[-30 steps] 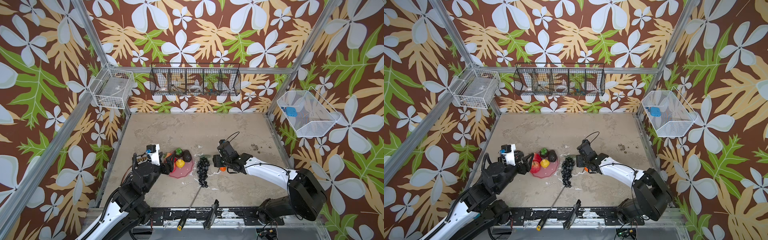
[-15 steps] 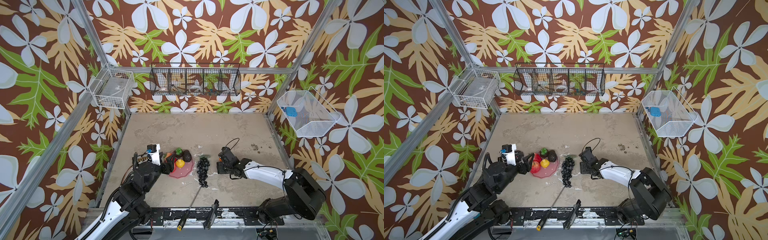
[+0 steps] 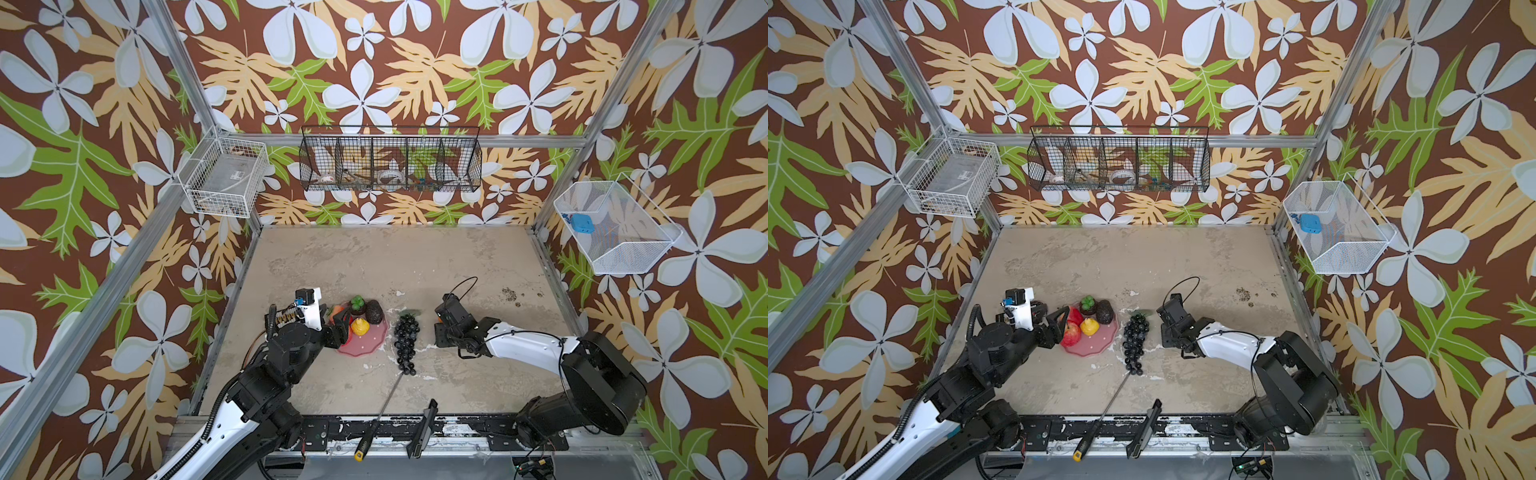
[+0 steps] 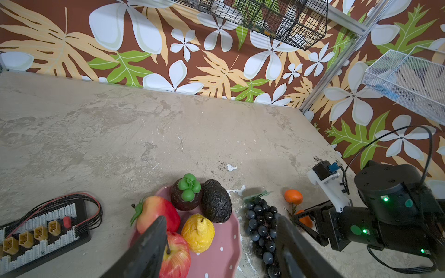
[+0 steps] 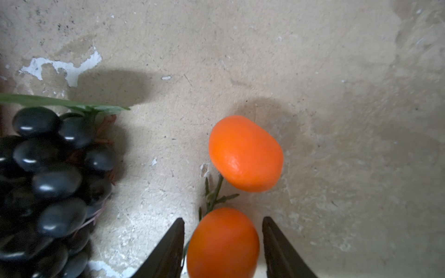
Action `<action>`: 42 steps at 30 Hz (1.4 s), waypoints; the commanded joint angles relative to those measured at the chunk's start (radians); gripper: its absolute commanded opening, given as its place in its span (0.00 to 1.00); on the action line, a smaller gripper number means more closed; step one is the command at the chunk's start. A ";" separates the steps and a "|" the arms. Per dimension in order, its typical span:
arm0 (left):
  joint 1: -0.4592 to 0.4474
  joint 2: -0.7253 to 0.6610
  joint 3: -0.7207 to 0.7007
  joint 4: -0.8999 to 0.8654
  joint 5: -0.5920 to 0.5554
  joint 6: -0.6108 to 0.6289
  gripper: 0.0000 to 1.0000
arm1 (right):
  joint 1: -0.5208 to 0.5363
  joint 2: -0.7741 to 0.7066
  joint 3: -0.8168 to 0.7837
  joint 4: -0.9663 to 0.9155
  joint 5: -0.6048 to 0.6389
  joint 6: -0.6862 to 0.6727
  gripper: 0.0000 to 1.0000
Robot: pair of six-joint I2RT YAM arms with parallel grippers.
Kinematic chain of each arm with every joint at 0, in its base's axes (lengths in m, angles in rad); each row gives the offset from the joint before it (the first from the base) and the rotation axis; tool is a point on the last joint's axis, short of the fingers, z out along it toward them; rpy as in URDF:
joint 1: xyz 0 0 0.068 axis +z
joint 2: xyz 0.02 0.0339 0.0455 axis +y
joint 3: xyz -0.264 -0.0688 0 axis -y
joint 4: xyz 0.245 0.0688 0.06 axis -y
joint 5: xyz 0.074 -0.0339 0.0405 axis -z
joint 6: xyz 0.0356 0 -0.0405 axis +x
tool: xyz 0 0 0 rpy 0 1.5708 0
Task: Arrange fruit in a fruit bowl
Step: Pick up the fruits from the center of the table.
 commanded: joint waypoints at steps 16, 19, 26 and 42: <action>0.002 0.009 0.000 0.021 -0.002 0.004 0.73 | 0.001 -0.056 -0.012 0.026 0.011 0.003 0.44; 0.002 0.020 -0.002 0.024 0.009 0.004 0.73 | 0.001 -0.092 -0.003 0.014 -0.001 0.004 0.44; 0.002 0.136 -0.003 0.068 0.169 -0.022 0.72 | 0.001 -0.179 0.034 0.034 -0.135 0.038 0.45; -0.095 0.516 -0.028 0.514 0.554 -0.180 0.59 | 0.004 -0.221 0.070 0.163 -0.386 0.151 0.45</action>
